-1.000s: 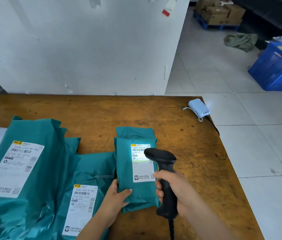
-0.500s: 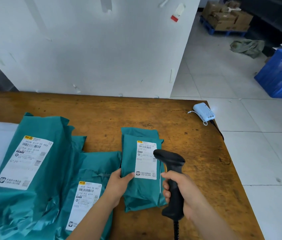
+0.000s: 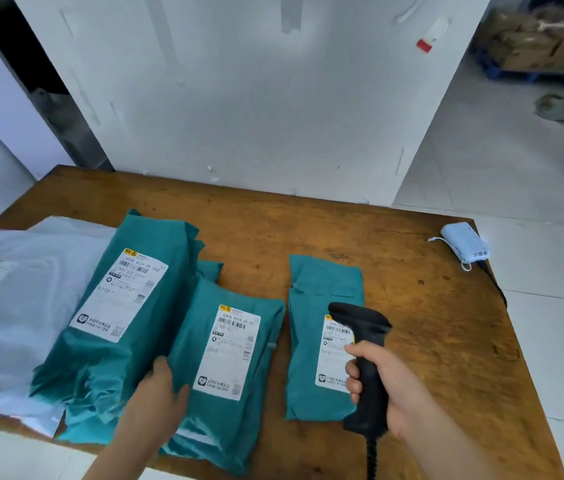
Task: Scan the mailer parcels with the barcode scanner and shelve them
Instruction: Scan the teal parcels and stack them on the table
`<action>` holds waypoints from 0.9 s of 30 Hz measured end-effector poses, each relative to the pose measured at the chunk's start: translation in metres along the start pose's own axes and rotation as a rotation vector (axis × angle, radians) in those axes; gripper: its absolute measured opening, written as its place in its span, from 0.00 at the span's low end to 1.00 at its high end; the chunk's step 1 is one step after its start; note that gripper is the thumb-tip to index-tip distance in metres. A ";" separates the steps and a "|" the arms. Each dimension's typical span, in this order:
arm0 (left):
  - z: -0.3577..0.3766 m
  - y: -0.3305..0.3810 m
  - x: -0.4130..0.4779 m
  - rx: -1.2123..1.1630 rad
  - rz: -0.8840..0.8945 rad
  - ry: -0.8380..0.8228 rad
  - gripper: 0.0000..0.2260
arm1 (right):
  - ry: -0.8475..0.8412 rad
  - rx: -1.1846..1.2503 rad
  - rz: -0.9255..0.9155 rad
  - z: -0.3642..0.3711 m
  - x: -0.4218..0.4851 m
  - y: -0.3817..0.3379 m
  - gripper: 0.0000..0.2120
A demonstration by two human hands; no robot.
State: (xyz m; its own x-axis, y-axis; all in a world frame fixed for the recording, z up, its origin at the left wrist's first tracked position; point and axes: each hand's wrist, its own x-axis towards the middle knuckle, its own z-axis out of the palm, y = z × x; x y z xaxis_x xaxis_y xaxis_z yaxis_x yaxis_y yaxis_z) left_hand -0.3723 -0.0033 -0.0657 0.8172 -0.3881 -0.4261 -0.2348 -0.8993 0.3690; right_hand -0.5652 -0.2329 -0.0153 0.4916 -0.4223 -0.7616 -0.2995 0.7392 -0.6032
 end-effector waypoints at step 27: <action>0.118 0.159 0.063 -0.749 -0.123 -0.375 0.07 | 0.134 -0.003 0.076 -0.037 -0.004 0.007 0.05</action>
State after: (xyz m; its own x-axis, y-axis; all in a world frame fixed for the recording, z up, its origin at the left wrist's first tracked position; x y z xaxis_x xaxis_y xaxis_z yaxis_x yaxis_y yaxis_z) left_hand -0.4203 -0.1951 -0.1314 0.5540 -0.4562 -0.6964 0.3637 -0.6198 0.6954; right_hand -0.5991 -0.2459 -0.0254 0.3542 -0.4310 -0.8299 -0.3344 0.7704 -0.5428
